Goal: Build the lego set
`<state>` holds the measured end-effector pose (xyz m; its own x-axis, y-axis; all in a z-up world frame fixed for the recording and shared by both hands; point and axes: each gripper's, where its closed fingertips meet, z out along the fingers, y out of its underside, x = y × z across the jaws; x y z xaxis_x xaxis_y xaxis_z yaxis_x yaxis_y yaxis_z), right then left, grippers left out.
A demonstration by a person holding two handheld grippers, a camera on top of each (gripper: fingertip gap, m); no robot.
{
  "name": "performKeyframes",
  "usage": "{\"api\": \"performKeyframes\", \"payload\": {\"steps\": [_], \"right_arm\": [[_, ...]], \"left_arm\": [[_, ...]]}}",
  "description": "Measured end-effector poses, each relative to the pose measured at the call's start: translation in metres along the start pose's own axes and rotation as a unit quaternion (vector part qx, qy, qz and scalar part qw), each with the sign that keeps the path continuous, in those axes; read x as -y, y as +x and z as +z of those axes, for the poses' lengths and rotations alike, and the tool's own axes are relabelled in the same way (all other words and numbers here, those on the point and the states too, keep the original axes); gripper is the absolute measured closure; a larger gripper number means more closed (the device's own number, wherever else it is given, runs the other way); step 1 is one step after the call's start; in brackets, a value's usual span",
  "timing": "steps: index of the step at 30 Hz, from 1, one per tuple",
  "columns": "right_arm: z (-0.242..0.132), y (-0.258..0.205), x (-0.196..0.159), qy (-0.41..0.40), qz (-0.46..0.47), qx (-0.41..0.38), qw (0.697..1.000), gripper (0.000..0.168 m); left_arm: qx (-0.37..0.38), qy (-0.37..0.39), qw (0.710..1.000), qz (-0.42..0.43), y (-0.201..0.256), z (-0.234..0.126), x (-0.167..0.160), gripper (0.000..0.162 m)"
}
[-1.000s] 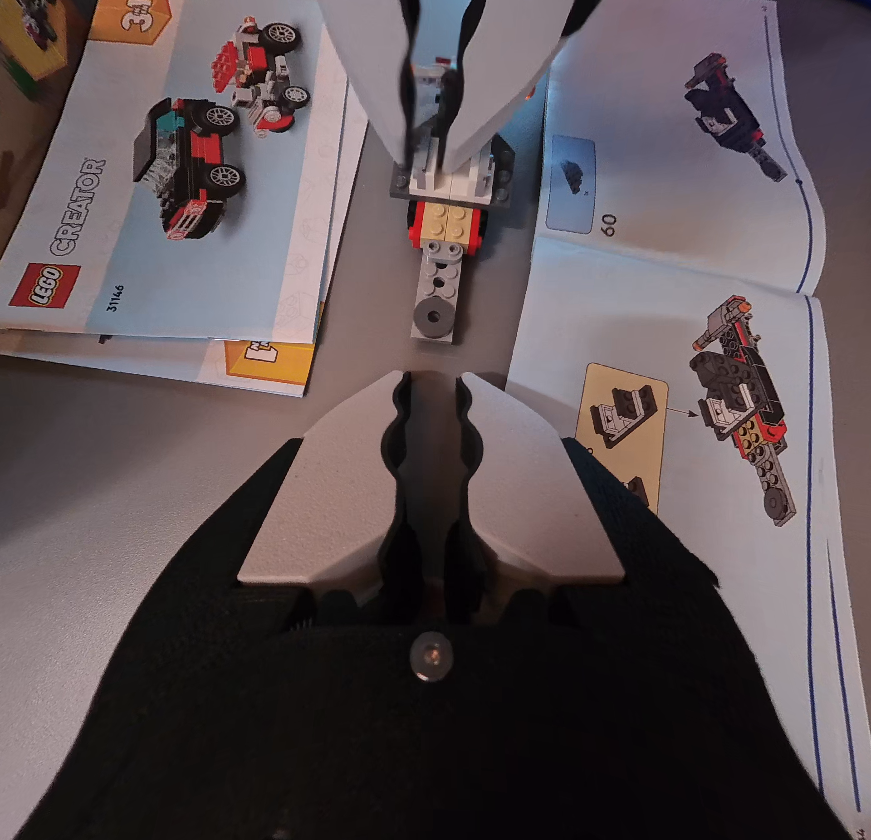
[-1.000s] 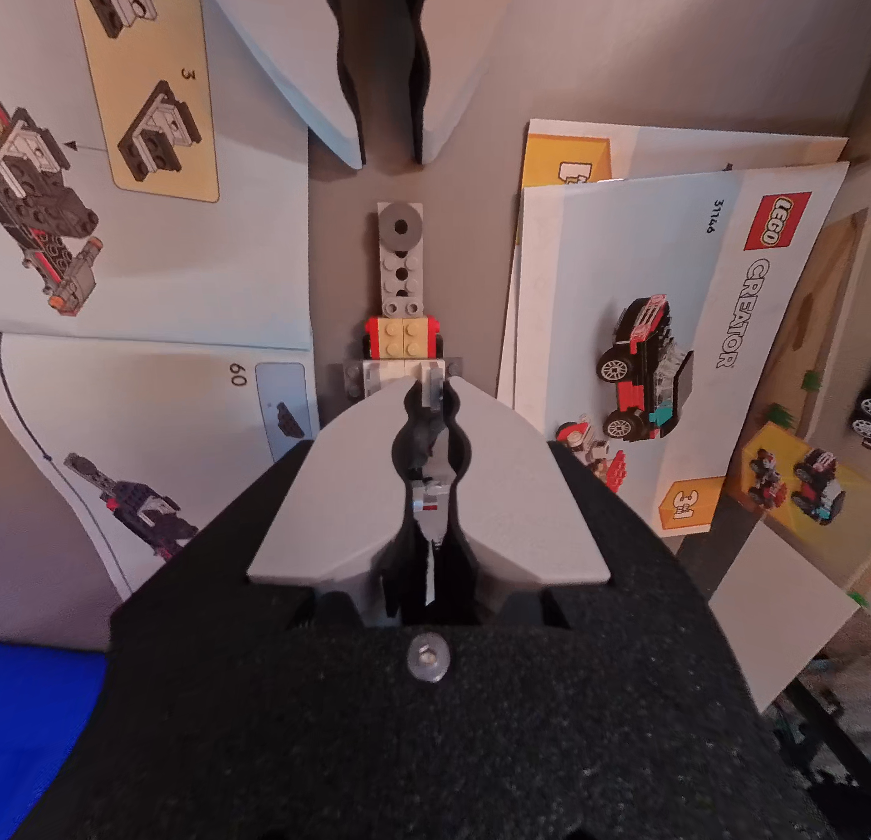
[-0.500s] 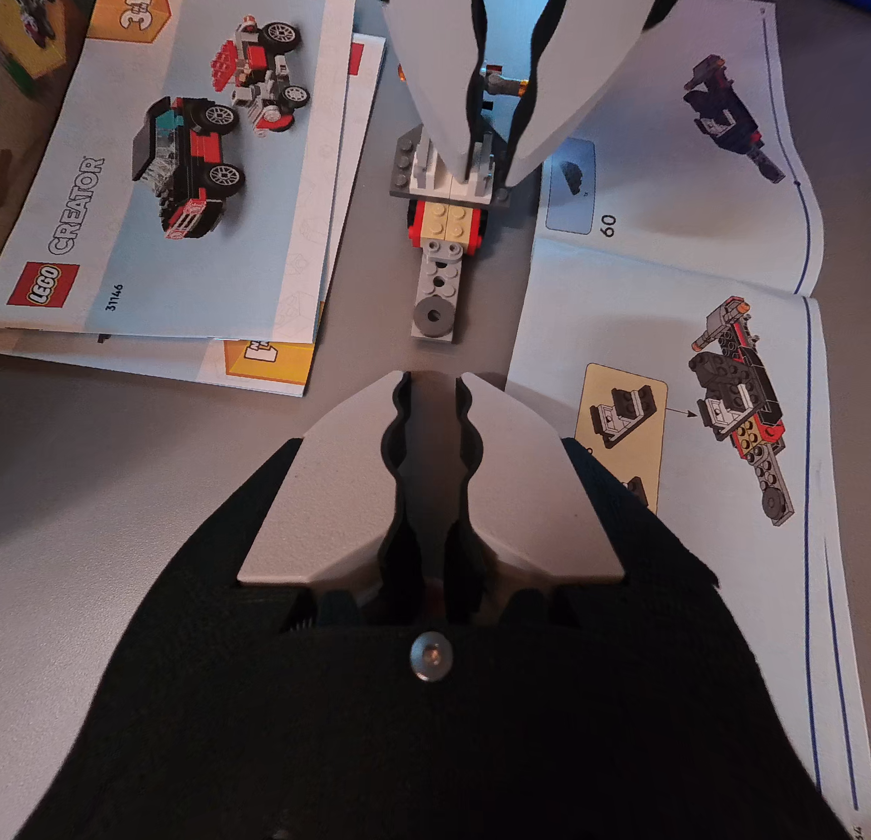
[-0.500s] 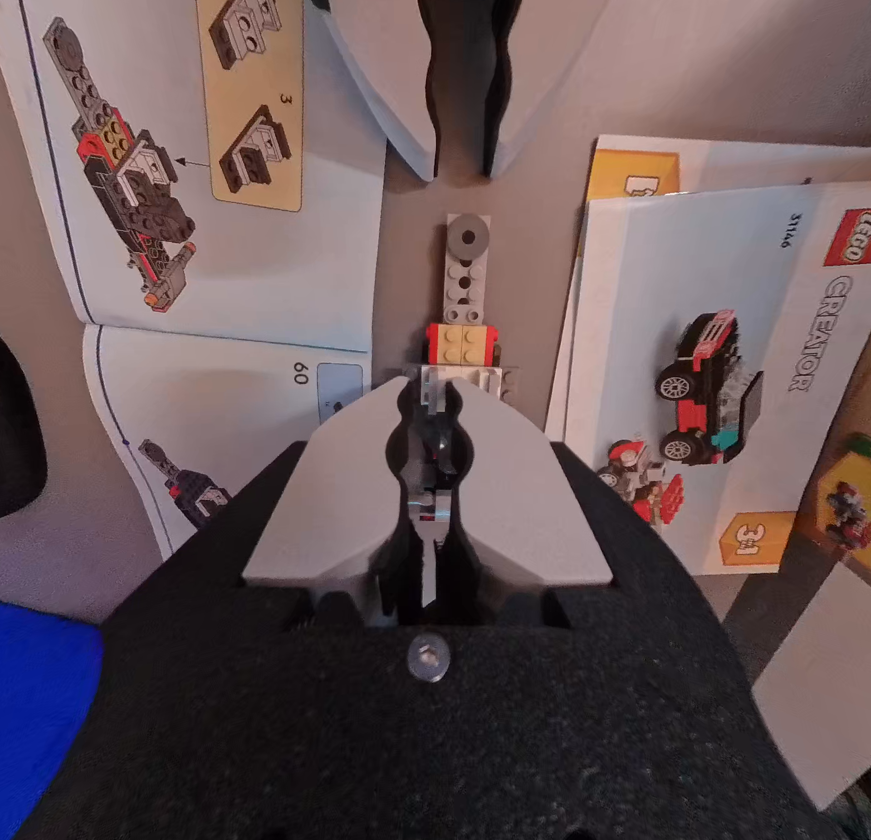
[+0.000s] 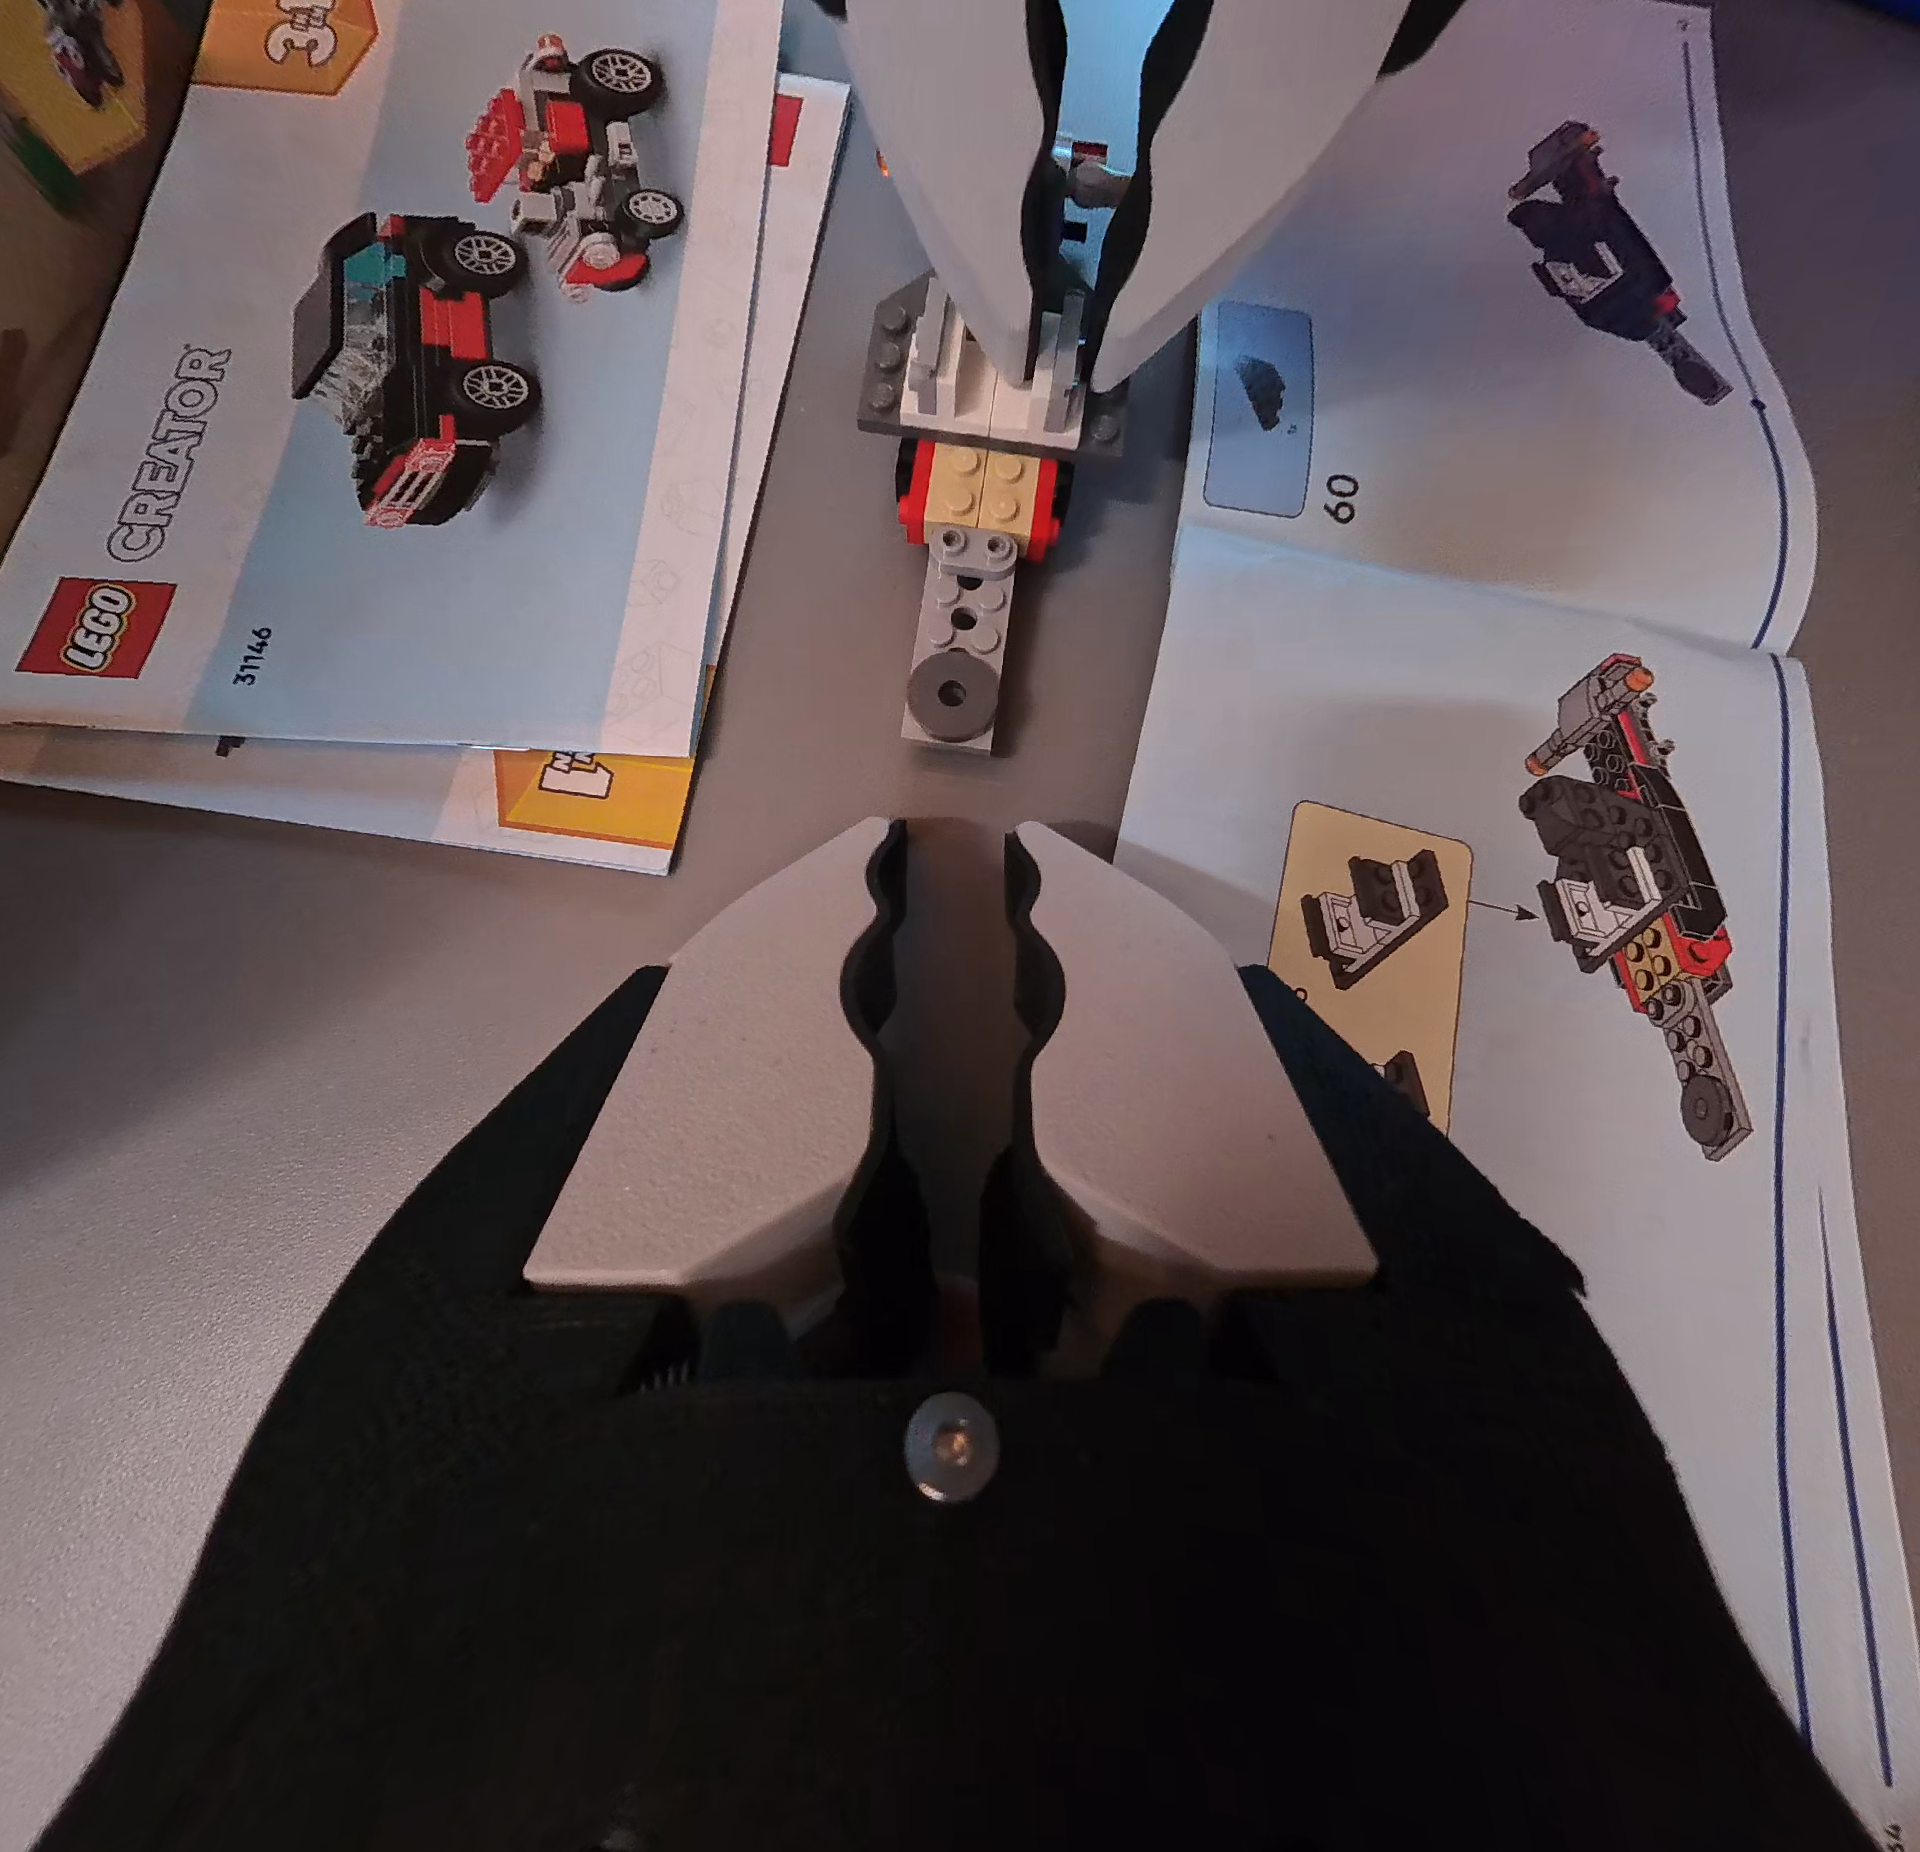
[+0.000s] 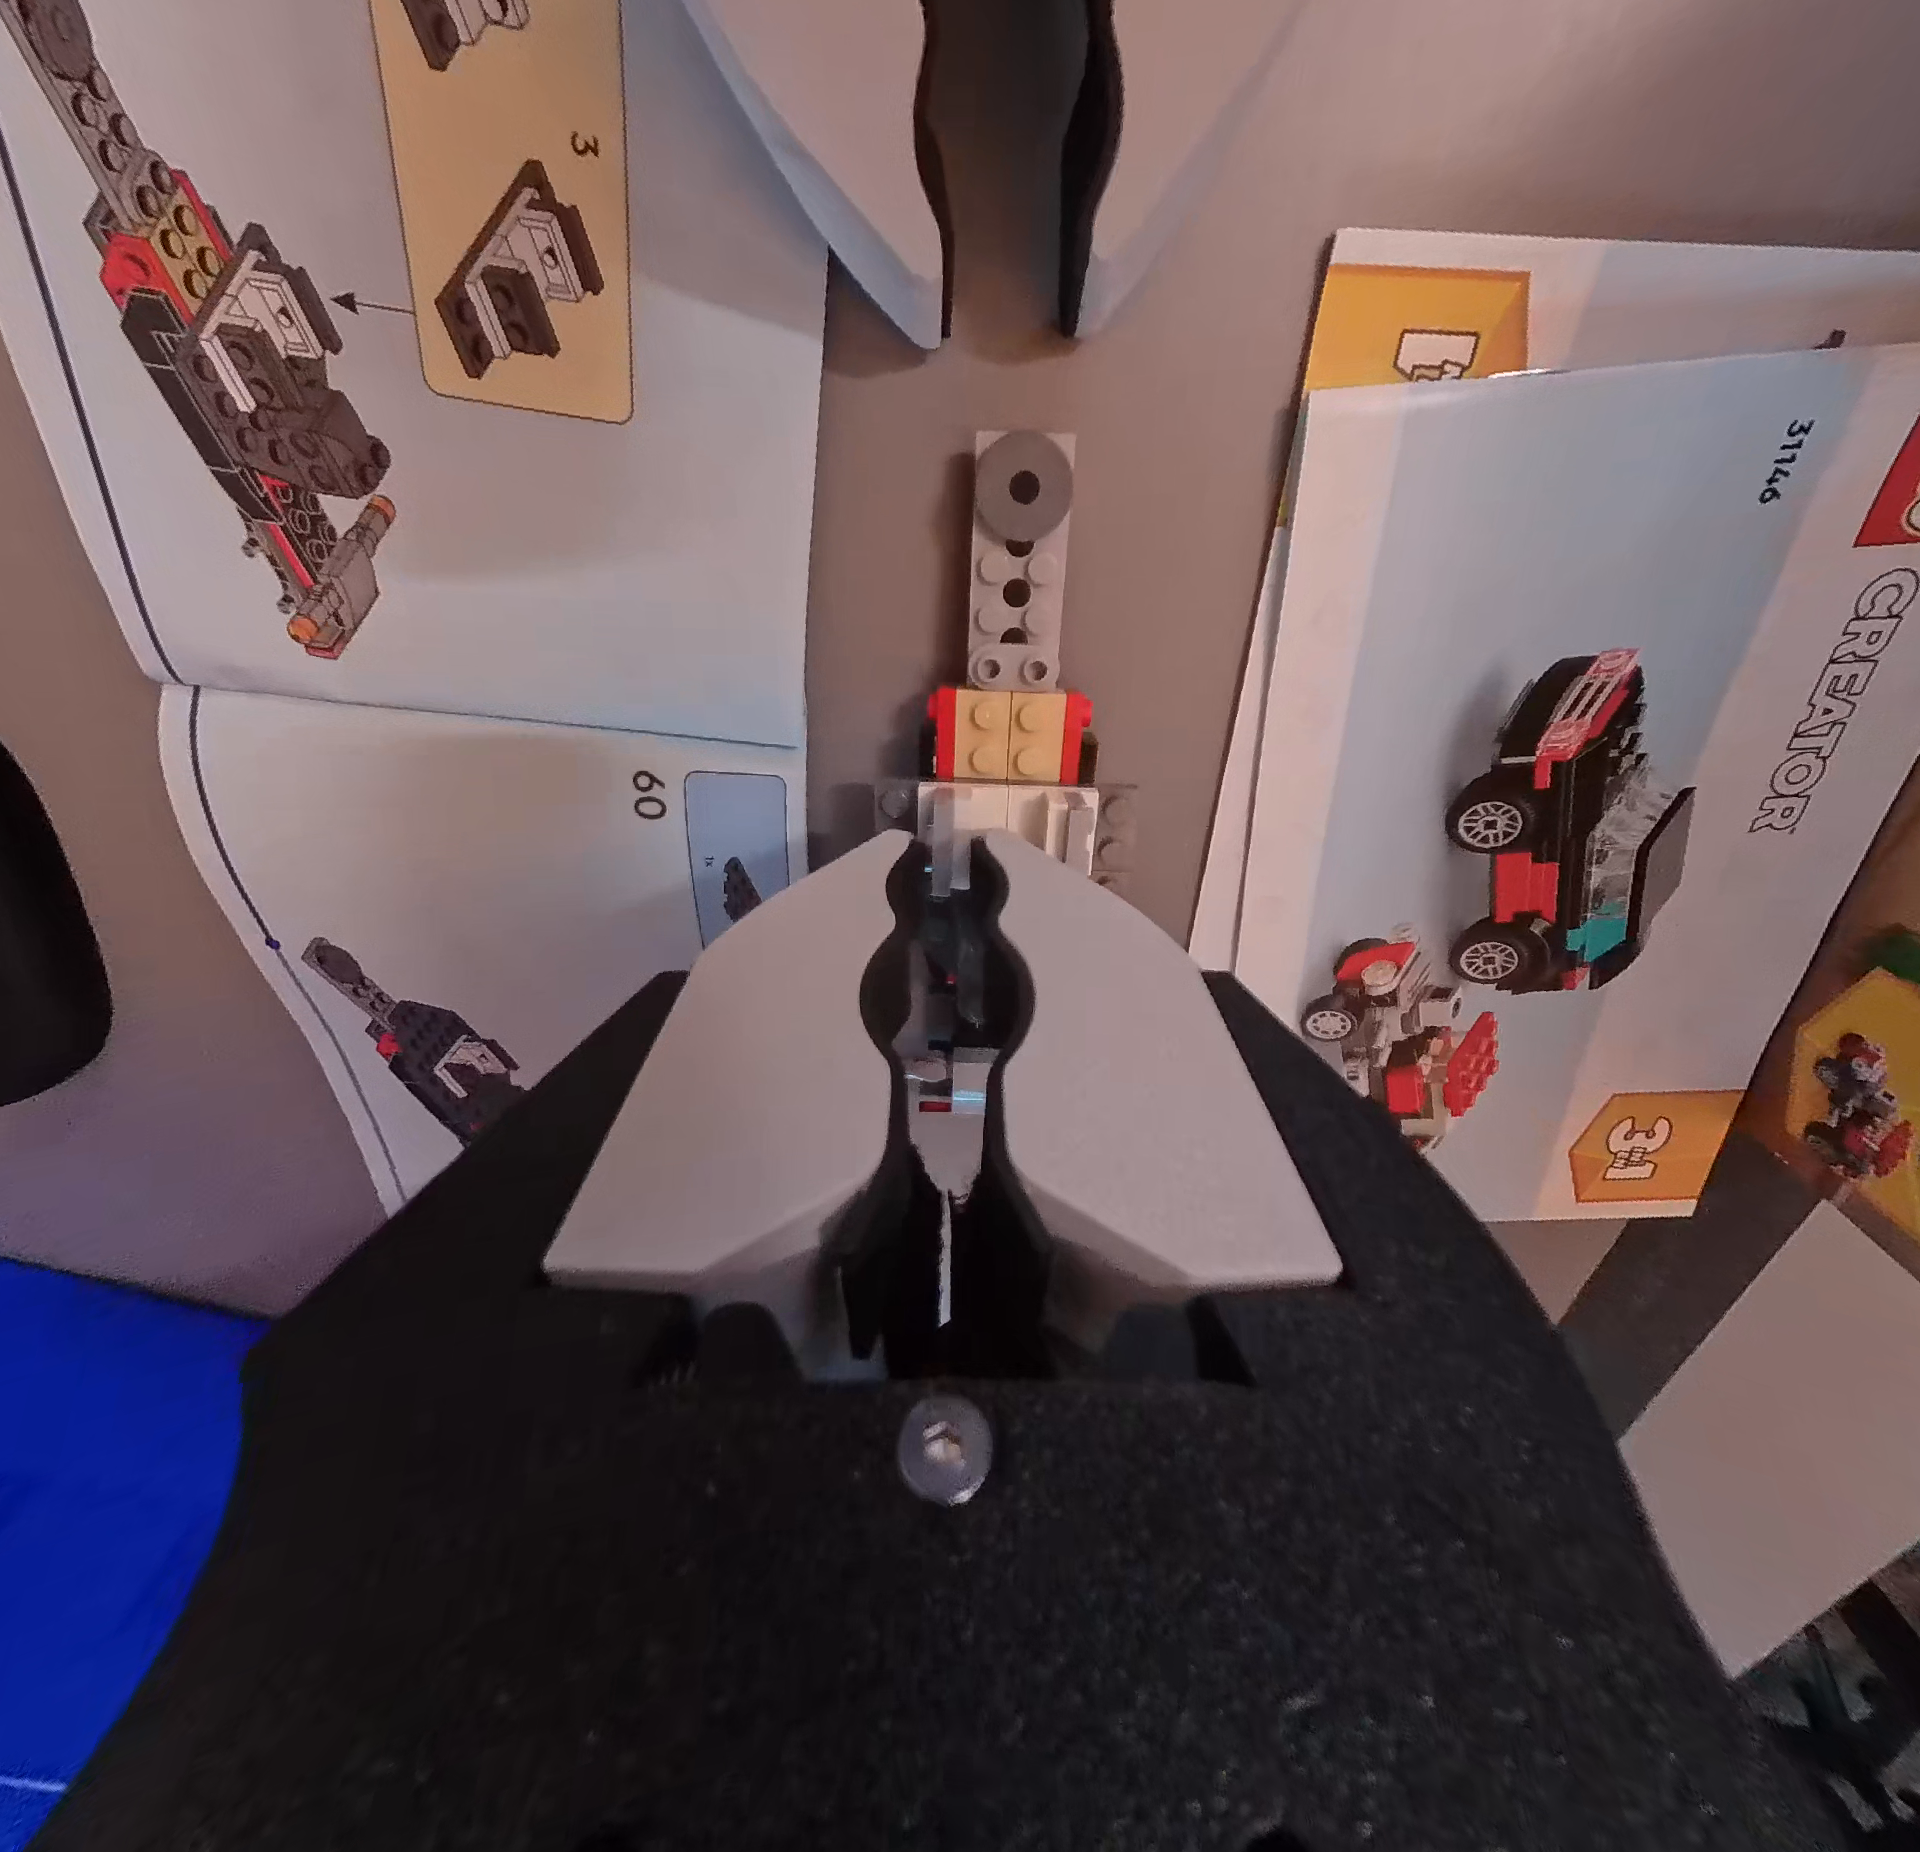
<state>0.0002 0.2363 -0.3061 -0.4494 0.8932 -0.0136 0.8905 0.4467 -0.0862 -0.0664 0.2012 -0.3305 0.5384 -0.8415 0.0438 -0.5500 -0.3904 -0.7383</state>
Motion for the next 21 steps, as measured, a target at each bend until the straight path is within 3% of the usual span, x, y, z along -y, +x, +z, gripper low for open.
{"api": "performKeyframes", "payload": {"steps": [16,18,21], "right_arm": [[0.000,0.000,0.000,-0.019,-0.009,0.016,1.000,0.160],[-0.005,-0.005,-0.010,-0.033,0.000,0.044,0.999,0.153],[-0.039,0.004,0.000,0.050,0.035,0.035,0.997,0.152]], "left_arm": [[0.001,0.000,1.000,0.001,0.000,0.000,0.000,0.143],[0.000,0.000,1.000,0.000,0.000,0.000,0.000,0.143],[0.000,0.000,1.000,-0.001,0.000,0.000,0.000,0.143]]}}
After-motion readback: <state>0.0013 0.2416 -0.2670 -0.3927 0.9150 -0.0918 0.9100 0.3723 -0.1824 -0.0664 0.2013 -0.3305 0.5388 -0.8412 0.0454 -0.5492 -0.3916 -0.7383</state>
